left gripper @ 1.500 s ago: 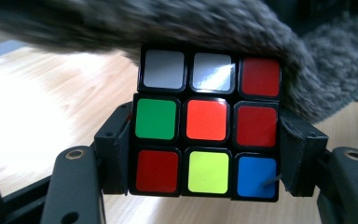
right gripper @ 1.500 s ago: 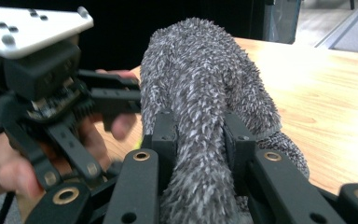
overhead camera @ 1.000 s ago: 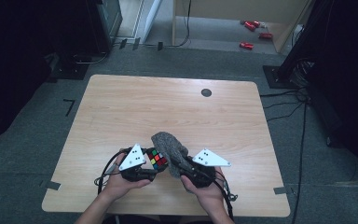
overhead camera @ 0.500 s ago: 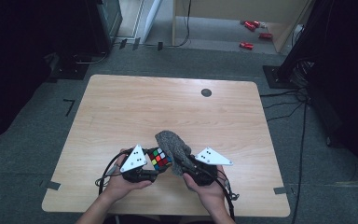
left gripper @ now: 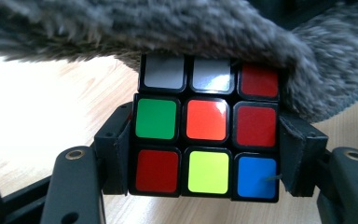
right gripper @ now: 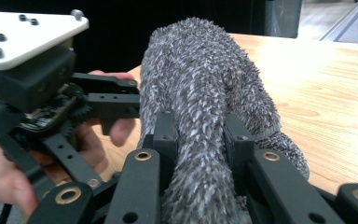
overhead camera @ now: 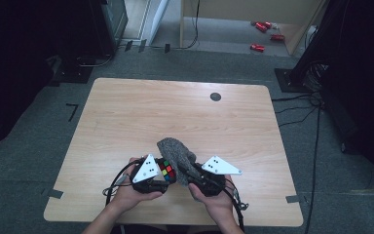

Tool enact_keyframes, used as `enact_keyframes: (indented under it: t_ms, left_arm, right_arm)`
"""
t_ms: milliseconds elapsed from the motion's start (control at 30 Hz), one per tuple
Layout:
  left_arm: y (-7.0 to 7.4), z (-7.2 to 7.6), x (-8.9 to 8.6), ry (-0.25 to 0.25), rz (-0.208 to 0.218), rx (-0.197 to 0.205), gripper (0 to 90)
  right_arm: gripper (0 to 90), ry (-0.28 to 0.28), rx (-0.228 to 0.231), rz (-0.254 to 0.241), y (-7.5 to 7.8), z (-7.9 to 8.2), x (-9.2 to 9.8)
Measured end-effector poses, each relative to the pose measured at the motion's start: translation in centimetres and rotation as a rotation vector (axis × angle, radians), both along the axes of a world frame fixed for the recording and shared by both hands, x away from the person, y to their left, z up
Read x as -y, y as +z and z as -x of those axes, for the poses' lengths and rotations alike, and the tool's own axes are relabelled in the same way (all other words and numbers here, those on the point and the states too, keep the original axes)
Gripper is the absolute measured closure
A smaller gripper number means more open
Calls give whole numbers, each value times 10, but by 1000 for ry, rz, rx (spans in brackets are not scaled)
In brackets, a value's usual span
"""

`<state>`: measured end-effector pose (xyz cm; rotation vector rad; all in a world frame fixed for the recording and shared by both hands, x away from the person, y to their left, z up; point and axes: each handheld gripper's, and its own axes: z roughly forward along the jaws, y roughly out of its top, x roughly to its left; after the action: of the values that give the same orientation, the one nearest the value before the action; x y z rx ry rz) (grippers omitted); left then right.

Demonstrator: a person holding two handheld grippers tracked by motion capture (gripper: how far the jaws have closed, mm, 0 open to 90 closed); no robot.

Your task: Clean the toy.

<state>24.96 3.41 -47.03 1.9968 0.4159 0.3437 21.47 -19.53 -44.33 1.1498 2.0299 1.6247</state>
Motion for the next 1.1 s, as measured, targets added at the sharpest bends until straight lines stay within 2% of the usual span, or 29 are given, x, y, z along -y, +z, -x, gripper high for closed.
enact_keyframes:
  t_ms: [133, 300, 433, 533, 600, 667, 733, 800, 967, 1100]
  left_arm:
    - [7, -2, -9, 4, 43, 16, 342]
    - [11, -7, -20, 22, 98, 1, 342]
    - [12, -10, -25, 21, 136, -13, 342]
    - [9, -11, -23, 10, 117, -25, 342]
    - [7, -9, -18, -8, 92, -22, 342]
    - [6, -6, -13, -26, 78, -11, 342]
    - [6, -4, -11, -24, 68, 1, 342]
    - [6, -4, -13, -21, 74, 0, 342]
    - [9, -6, -18, -12, 100, 8, 342]
    - [8, -7, -18, -20, 106, -4, 342]
  right_arm:
    - [729, -27, -6, 9, -3, -3, 5]
    - [729, -60, -24, 32, -8, -9, 11]
    - [729, -77, -25, 15, -5, -9, 17]
    - [729, -64, -6, -25, 2, -6, 19]
    - [728, -29, 12, -49, 6, -3, 15]
    - [727, 15, 27, -48, 9, 2, 7]
    - [727, 37, 35, -23, 8, 4, 0]
    - [727, 32, 18, -39, 4, 1, 3]
    - [726, -30, -41, -24, -9, -10, 14]
    - [726, -29, -30, -23, -5, -8, 14]
